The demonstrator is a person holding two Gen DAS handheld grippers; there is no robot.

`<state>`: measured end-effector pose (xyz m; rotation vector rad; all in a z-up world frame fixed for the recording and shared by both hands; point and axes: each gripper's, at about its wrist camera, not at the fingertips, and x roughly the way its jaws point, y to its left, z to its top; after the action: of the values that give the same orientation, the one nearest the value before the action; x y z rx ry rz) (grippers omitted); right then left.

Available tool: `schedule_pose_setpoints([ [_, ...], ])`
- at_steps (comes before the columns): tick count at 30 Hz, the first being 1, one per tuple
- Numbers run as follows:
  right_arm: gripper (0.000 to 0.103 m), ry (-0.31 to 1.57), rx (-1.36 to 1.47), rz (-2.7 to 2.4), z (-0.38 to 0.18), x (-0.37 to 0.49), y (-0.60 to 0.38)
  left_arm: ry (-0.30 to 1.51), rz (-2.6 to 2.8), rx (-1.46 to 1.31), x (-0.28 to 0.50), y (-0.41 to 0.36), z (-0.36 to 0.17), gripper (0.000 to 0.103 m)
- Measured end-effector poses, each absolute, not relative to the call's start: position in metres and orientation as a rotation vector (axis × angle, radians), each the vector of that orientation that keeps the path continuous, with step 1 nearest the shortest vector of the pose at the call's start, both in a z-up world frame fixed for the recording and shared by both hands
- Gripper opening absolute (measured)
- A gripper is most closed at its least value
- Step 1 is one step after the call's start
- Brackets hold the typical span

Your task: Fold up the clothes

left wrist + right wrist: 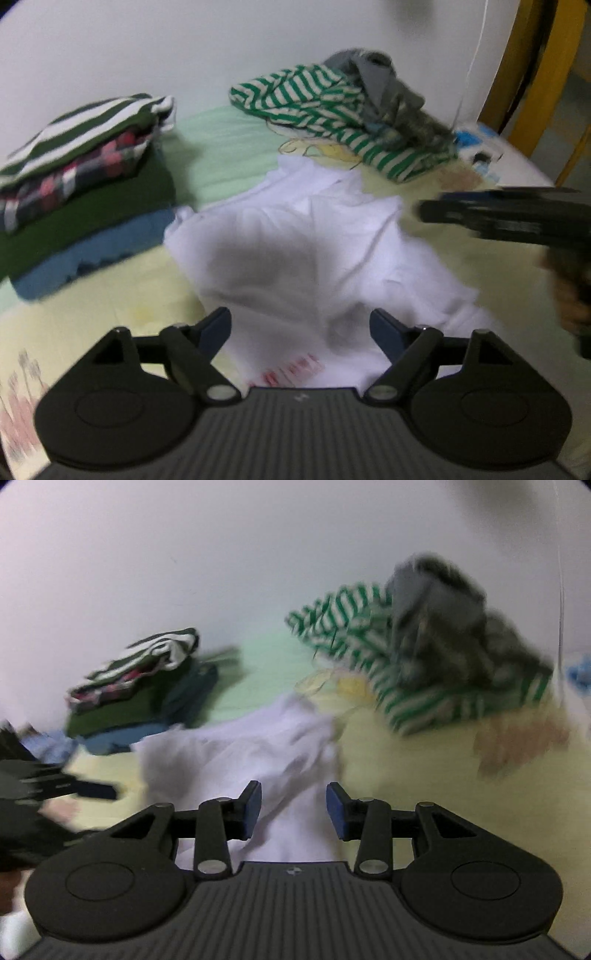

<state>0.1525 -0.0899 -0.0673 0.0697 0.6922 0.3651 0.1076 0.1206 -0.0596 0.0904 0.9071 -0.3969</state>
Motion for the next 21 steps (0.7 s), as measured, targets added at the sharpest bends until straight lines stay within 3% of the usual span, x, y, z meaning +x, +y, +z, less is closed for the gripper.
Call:
schedule_pose_setpoints([
  [4, 0.041, 0.742, -0.024, 0.393, -0.079, 0.176, -0.076, 0.906, -0.405, 0.018, 0.093, 0.125, -0.057, 0.083],
  [6, 0.037, 0.774, -0.036, 0.369, -0.086, 0.185, -0.075, 0.918, -0.398, -0.013, 0.097, 0.121, -0.061, 0.076],
  [7, 0.027, 0.786, -0.021, 0.366, -0.088, 0.188, -0.076, 0.924, -0.395, -0.029, 0.100, 0.120, -0.063, 0.067],
  [8, 0.011, 0.798, -0.004, 0.364, -0.090, 0.190, -0.078, 0.929, -0.391, -0.045, 0.102, 0.118, -0.065, 0.052],
  [9, 0.004, 0.796, 0.020, 0.375, -0.088, 0.189, -0.080, 0.935, -0.388, -0.061, 0.104, 0.116, -0.066, 0.037],
  [10, 0.001, 0.791, 0.046, 0.387, -0.085, 0.188, -0.082, 0.941, -0.384, -0.077, 0.106, 0.114, -0.068, 0.004],
  [11, 0.001, 0.780, 0.058, 0.399, -0.081, 0.187, -0.082, 0.940, -0.380, -0.087, 0.106, 0.113, -0.069, 0.000],
  [19, 0.000, 0.670, 0.158, 0.522, -0.046, 0.187, -0.067, 0.933, -0.370, -0.092, 0.089, 0.114, -0.066, 0.000],
  [21, 0.005, 0.686, 0.130, 0.505, -0.046, 0.189, -0.066, 0.925, -0.371, -0.075, 0.082, 0.116, -0.063, 0.001],
])
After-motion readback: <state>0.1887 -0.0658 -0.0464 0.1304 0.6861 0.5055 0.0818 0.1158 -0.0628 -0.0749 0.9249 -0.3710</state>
